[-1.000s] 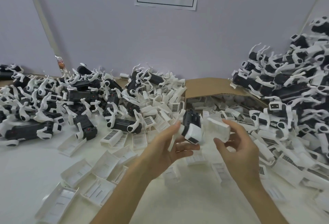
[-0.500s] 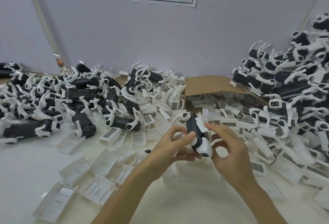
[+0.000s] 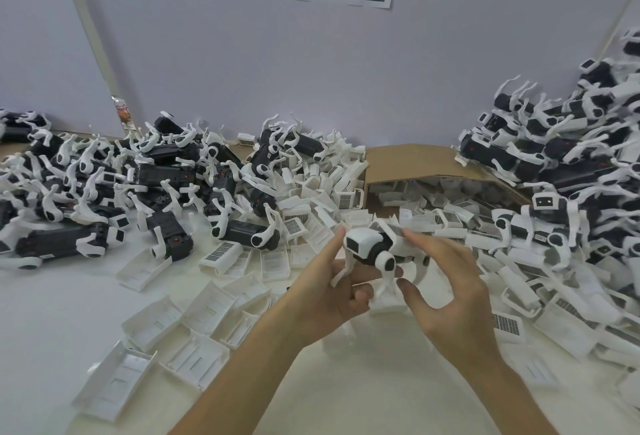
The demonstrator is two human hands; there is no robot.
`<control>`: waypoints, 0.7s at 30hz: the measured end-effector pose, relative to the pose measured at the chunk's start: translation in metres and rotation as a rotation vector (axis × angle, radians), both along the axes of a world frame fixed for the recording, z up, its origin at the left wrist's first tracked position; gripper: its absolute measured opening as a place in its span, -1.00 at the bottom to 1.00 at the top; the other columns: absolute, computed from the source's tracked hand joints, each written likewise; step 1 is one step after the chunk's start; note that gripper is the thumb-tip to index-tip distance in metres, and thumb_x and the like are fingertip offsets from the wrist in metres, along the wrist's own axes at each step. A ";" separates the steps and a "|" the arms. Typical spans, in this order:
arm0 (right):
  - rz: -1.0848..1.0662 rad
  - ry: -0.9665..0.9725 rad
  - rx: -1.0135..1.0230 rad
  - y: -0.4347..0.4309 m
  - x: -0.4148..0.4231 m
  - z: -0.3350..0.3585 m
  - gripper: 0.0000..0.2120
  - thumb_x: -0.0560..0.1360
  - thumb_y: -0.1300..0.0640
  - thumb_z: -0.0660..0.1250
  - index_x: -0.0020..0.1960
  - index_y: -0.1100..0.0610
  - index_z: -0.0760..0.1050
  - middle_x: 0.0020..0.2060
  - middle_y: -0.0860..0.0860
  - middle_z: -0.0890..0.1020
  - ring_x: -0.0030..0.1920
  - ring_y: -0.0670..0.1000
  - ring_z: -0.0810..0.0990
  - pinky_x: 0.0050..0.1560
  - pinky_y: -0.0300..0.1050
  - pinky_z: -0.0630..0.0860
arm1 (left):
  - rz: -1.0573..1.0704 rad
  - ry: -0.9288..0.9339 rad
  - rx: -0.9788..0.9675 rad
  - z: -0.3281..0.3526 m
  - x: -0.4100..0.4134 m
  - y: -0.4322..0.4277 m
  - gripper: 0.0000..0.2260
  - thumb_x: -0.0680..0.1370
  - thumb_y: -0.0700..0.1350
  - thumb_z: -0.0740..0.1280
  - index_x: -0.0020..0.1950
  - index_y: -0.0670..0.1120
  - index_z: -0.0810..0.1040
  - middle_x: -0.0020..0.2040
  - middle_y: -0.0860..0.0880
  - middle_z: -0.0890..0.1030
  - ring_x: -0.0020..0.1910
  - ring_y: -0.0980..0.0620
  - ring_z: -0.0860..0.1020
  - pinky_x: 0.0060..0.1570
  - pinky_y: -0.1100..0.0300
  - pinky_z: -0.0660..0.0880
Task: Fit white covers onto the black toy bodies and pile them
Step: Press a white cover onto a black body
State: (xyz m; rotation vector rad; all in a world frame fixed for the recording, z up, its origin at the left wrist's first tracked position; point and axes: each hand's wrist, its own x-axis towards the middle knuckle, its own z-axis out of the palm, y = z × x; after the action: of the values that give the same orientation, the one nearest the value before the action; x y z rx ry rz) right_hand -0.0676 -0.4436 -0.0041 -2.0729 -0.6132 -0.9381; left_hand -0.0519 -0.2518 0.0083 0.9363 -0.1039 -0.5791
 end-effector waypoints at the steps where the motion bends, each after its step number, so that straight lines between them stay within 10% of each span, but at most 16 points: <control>1: -0.010 -0.029 -0.014 0.002 -0.001 0.001 -0.45 0.37 0.27 0.53 0.33 0.04 0.53 0.22 -0.13 0.60 0.31 -0.03 0.47 0.36 -0.02 0.41 | -0.022 0.026 -0.011 -0.001 0.000 0.000 -0.52 0.58 0.27 0.27 0.02 -0.15 0.69 -0.07 -0.09 0.68 -0.50 0.09 0.42 -0.38 0.29 0.41; 7: 0.042 0.010 0.011 0.005 -0.003 0.000 -0.51 0.41 0.20 0.46 0.33 0.07 0.53 0.32 -0.08 0.56 0.38 -0.02 0.48 0.36 0.20 0.43 | -0.084 0.133 -0.044 -0.004 -0.003 -0.003 -0.74 0.54 -0.04 0.29 -0.18 -0.18 0.66 -0.32 -0.11 0.66 -0.55 0.07 0.40 -0.45 0.26 0.40; 16: 0.017 0.020 0.034 0.002 -0.003 0.001 -0.51 0.38 0.17 0.48 0.31 0.07 0.55 0.19 -0.08 0.59 0.26 -0.04 0.51 0.26 0.20 0.47 | -0.111 0.065 0.106 0.000 -0.004 -0.004 -0.44 0.59 0.27 0.17 0.07 -0.23 0.62 -0.14 -0.16 0.66 -0.39 -0.02 0.52 -0.34 0.20 0.49; 21: 0.029 0.038 -0.016 0.003 -0.003 0.002 -0.46 0.34 0.16 0.51 0.31 0.02 0.52 0.20 -0.16 0.57 0.27 -0.09 0.47 0.29 0.10 0.45 | -0.033 0.036 0.192 -0.003 -0.003 -0.007 -0.52 0.60 0.19 0.18 -0.25 -0.14 0.64 -0.33 -0.07 0.56 -0.45 0.04 0.40 -0.34 0.20 0.46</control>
State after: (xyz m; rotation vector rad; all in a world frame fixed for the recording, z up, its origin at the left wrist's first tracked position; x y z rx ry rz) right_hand -0.0706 -0.4401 -0.0020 -2.0854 -0.6314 -0.8779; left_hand -0.0554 -0.2585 0.0050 1.1113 -0.0323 -0.6441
